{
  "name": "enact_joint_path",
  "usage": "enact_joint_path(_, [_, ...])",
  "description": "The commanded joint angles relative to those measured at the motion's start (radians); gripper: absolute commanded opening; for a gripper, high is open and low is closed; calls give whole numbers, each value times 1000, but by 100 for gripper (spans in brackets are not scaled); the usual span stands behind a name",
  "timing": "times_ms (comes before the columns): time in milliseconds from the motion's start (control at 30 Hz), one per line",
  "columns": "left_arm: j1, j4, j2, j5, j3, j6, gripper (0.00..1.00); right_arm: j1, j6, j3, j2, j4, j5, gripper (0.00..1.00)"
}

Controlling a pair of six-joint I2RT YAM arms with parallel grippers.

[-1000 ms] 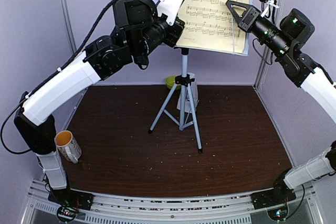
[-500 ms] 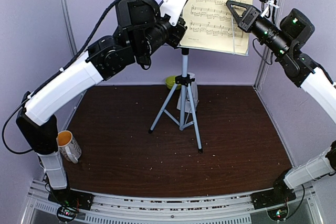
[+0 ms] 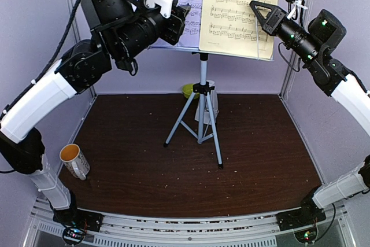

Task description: Set up the instrument practice props

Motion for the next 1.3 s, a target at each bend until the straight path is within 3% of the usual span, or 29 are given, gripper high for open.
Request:
enact_joint_path(0, [6,80,-53,-26,-58,14,37,-4,2,-1,-22,-14,27,16])
enact_joint_path(133, [35,48,-68,-24,-65,-23,38,-3,6,-1,-25,-18,36,22])
enact_joint_path(567, [97,-37,-23,22,-8,-81,43,-3,3,-3,-22,-17,40,23])
enact_joint_path(867, [97,-29,-23,92,-2,-110,46,-1,5,-6,-20,-12,41,20])
enact_joint_path(1267, [115,-84,8,4,29,-121,43,0,-5,-13,-22,-15,62,15])
